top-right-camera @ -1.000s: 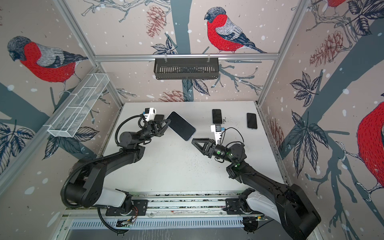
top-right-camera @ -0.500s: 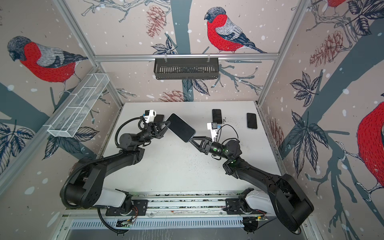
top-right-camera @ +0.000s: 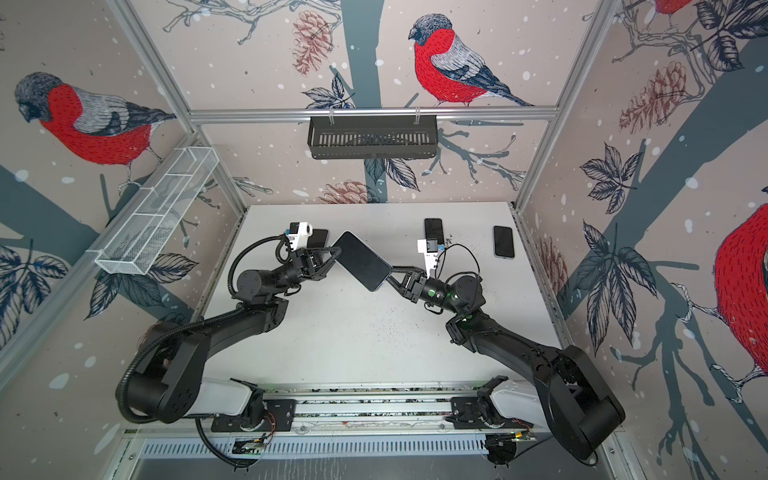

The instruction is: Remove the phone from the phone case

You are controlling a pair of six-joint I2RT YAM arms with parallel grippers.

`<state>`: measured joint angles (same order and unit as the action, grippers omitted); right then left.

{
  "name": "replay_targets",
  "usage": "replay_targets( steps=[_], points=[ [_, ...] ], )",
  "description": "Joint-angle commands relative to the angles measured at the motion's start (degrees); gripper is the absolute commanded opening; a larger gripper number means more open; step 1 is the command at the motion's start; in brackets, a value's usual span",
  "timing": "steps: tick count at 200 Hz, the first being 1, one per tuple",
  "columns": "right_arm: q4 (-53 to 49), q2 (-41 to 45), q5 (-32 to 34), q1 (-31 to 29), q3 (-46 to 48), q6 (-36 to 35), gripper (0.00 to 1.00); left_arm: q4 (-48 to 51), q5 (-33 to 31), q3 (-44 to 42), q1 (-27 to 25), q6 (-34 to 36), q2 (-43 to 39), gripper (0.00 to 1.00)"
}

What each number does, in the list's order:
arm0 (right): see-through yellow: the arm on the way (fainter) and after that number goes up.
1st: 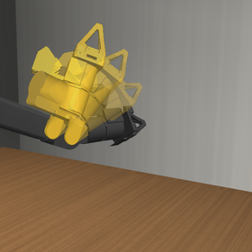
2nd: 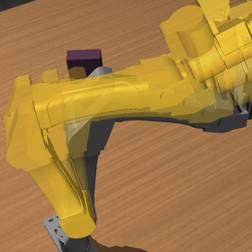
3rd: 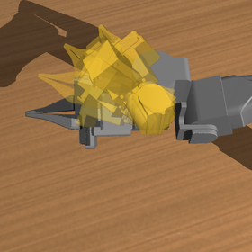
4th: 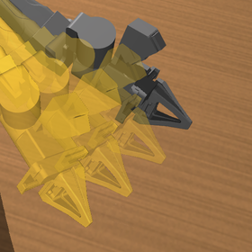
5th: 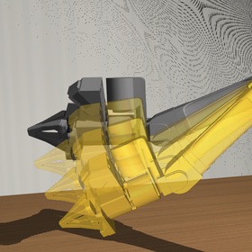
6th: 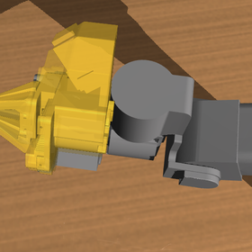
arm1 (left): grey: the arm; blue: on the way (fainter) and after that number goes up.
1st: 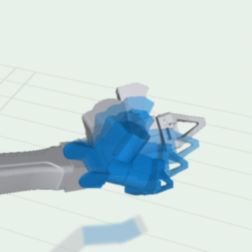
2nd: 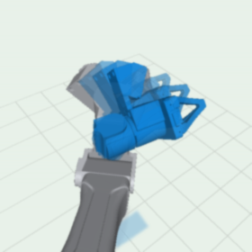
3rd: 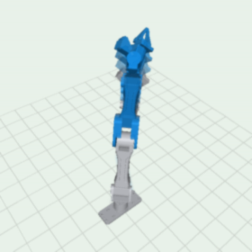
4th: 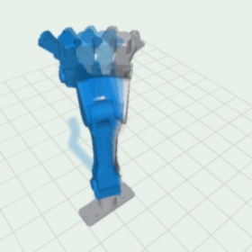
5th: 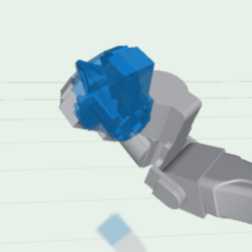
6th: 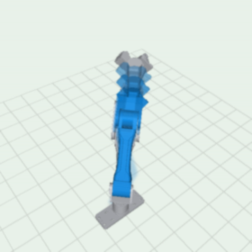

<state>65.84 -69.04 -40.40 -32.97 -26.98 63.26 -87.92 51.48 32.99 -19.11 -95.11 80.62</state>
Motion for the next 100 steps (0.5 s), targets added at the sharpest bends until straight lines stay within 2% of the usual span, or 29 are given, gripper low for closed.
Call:
replay_targets(
  steps=[1, 39, 77, 86, 100],
  points=[
    [0.3, 0.4, -0.2, -0.7, 0.5, 0.8, 0.26, -4.2, 1.1, 0.2, -0.5, 0.5, 0.0, 0.00],
    [0.2, 1.8, 0.6, -0.9, 2.8, 1.9, 0.15, -1.8, 1.2, 0.7, -1.1, 2.3, 0.6, 0.00],
    [-4.1, 4.7, 2.5, -0.9, 4.8, 1.8, 0.05, 2.7, 0.3, 0.9, -3.3, 5.9, 3.2, 0.00],
    [-5.2, 5.5, 2.9, -1.0, 5.4, 1.8, 0.03, 5.3, -0.1, 1.2, -4.1, 8.2, 3.9, 0.26],
    [-6.8, 6.7, 3.6, -0.9, 6.4, 1.9, 0.02, 10.5, -0.9, 2.1, -5.7, 11.9, 4.9, 0.52]
  ],
)
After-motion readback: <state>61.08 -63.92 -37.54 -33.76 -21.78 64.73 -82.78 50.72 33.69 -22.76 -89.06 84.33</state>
